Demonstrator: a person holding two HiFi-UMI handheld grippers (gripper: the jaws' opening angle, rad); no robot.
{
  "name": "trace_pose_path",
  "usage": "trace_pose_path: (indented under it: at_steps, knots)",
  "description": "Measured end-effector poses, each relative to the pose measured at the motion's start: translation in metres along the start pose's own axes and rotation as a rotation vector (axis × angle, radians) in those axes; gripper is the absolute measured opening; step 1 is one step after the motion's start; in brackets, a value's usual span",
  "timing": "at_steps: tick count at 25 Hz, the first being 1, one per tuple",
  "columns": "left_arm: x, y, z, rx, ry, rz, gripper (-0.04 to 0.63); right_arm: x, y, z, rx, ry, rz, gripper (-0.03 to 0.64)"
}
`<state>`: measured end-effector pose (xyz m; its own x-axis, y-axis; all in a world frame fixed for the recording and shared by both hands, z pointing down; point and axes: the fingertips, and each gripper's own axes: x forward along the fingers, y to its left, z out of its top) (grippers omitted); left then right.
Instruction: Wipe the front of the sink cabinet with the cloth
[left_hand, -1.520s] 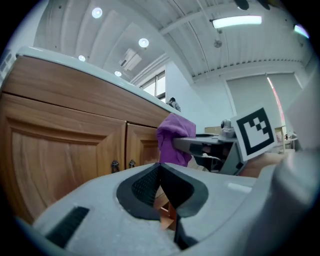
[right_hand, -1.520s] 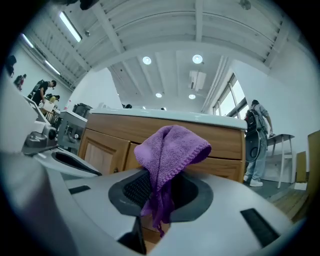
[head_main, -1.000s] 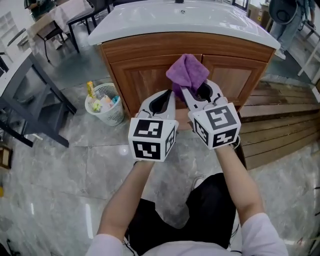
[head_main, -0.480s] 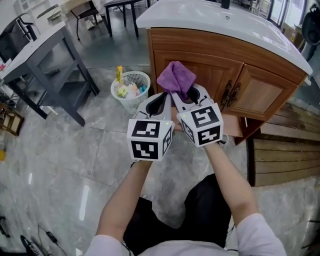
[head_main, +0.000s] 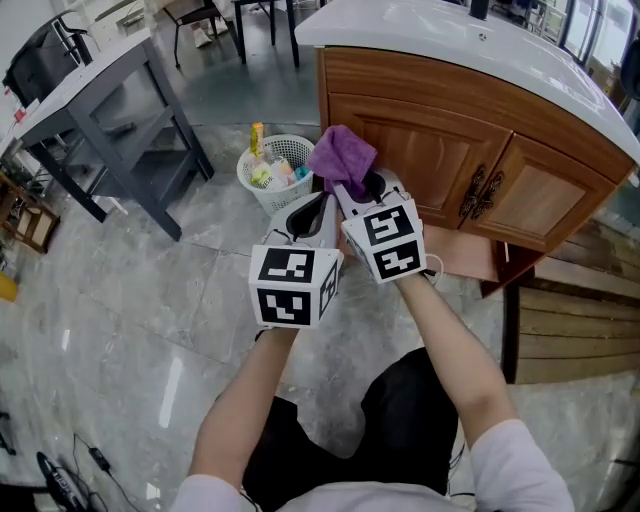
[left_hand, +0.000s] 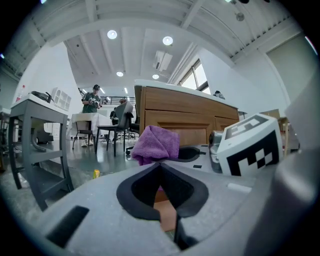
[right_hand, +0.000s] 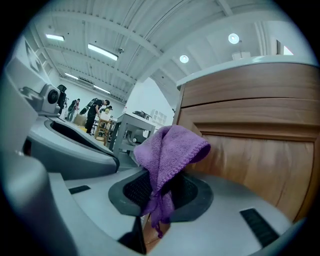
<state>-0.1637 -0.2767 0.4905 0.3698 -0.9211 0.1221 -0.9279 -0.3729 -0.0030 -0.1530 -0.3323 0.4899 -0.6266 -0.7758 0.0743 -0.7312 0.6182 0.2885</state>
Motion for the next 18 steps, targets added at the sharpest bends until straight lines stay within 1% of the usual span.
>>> trace_pose_path:
  at_steps: [5,18]
  knots:
    - [0.009,-0.01,0.002,-0.002,-0.004,-0.022,0.003,-0.01,-0.012,-0.001,0.004,0.005,-0.015,0.077]
    - [0.032,-0.07,0.007,0.001,-0.007,-0.154,0.003,-0.063,-0.067,-0.022,0.009,0.044,-0.136,0.077]
